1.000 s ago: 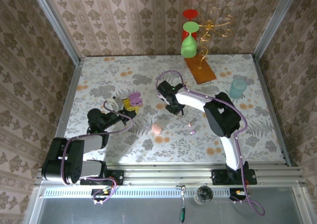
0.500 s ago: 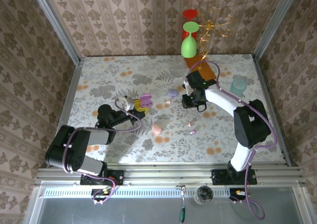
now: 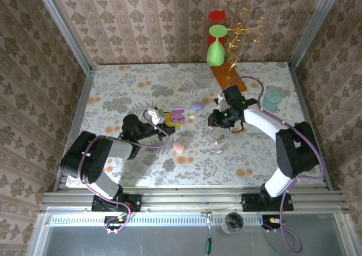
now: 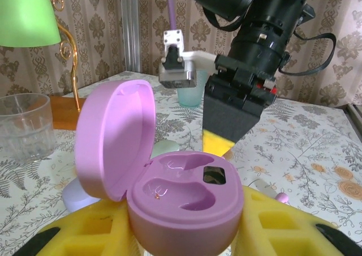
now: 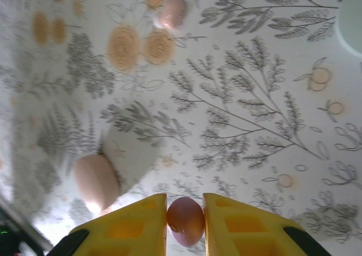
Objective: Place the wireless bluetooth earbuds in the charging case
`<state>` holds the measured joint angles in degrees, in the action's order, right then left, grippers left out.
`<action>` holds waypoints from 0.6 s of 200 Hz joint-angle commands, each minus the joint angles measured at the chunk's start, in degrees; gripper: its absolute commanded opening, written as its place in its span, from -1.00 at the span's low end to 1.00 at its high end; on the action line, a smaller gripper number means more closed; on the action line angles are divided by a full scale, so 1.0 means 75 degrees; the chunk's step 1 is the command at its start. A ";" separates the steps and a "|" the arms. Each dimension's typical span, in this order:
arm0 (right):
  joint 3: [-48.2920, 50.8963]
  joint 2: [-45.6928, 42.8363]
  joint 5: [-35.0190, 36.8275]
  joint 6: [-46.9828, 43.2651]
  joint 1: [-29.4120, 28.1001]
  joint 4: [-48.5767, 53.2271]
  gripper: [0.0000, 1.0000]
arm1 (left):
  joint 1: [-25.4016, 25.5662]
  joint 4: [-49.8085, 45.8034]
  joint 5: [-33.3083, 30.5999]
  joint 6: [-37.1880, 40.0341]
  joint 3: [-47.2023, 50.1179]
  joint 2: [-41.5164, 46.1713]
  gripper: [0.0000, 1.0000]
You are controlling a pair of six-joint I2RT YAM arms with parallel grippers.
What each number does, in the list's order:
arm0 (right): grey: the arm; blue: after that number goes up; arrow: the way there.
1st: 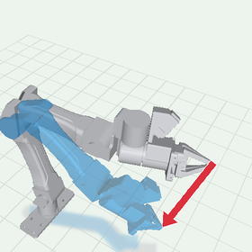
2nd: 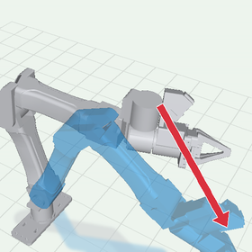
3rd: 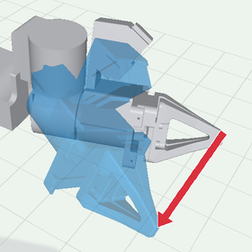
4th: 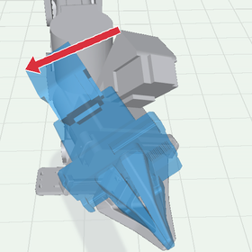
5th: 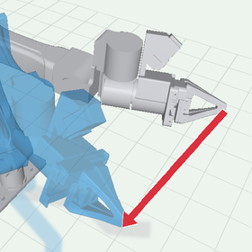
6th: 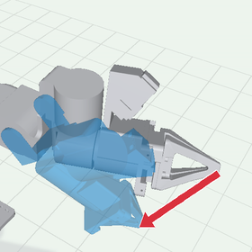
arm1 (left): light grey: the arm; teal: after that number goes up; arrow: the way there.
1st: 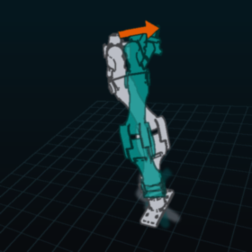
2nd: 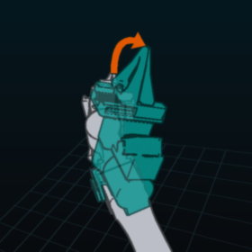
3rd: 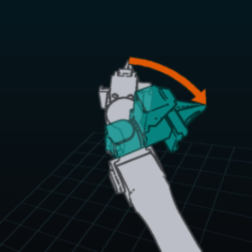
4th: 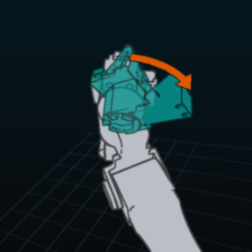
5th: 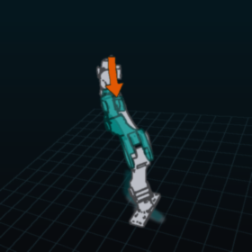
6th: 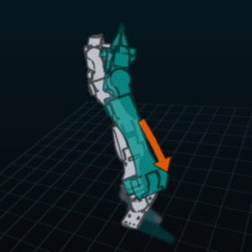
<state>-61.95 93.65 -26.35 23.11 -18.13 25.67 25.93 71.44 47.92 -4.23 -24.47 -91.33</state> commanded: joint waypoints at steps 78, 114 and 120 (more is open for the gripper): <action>0.0684 -0.1581 -0.1757 0.1184 0.0066 -0.1409 -0.51 | 0.0438 0.0277 0.0030 0.0417 -0.0399 -0.0479 -0.29; 0.0564 -0.2147 -0.1907 0.0789 -0.0458 -0.1630 -0.52 | 0.0618 0.0277 0.0135 0.0664 -0.0429 -0.0504 -0.28; 0.0513 -0.2155 -0.1918 0.0713 -0.0543 -0.1628 -0.52 | 0.0642 0.0283 0.0147 0.0696 -0.0429 -0.0503 -0.28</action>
<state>-57.41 80.27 -37.85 30.30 -19.44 15.59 29.76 71.61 47.94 -1.76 -26.39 -94.67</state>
